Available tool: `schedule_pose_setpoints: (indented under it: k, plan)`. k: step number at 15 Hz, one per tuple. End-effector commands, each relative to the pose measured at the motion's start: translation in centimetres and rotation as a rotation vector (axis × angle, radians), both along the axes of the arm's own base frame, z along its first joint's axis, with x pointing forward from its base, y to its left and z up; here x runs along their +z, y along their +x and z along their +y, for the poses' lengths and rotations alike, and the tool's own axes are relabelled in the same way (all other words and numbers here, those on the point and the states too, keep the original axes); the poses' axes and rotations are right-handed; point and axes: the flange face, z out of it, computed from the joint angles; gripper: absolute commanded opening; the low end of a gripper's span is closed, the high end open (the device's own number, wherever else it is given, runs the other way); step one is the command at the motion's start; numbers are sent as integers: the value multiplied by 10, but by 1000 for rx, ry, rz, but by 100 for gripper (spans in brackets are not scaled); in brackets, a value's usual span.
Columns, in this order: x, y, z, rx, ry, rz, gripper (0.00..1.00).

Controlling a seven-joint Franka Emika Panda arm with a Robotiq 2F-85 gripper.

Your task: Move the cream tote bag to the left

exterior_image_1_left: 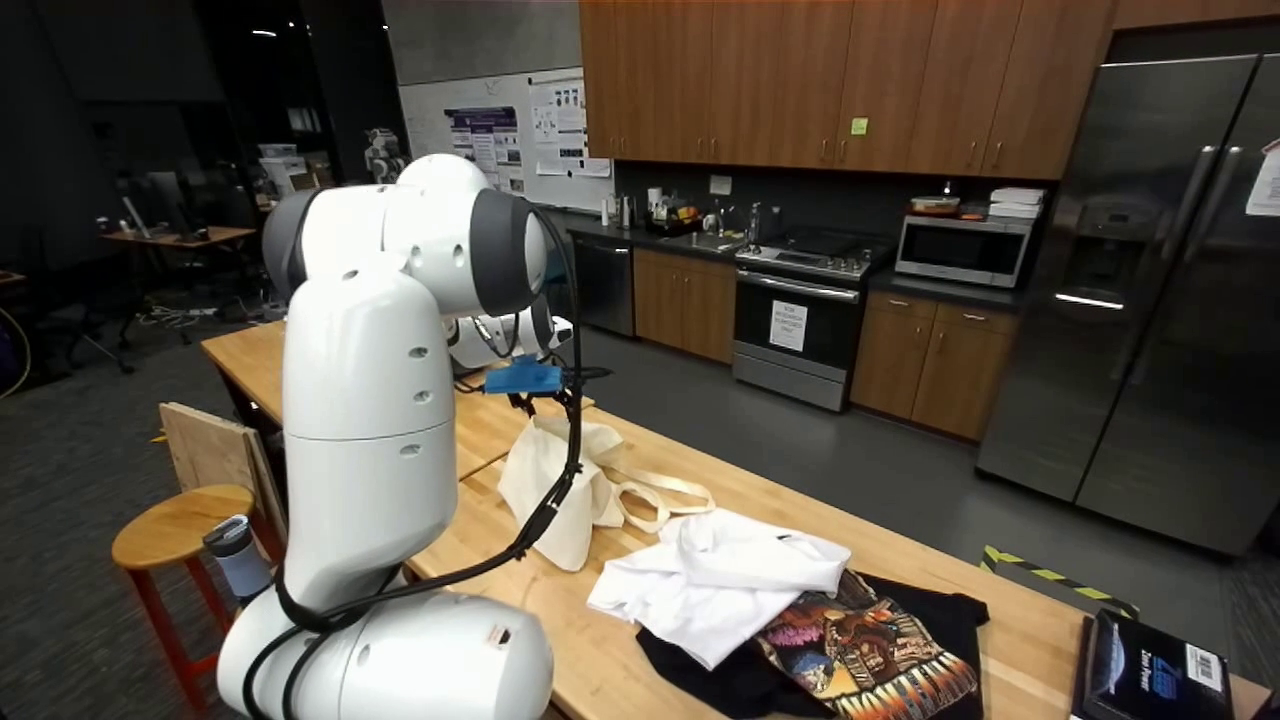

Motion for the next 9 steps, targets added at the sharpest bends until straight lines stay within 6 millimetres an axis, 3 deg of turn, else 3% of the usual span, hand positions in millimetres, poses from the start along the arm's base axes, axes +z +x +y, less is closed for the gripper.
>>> schedule_pose_setpoints:
  k: [1,7,9]
  plan:
    - [-7,26,11,-8,31,82,52]
    - [4,54,42,-21,16,134,6]
    - [17,62,57,-5,-8,131,0]
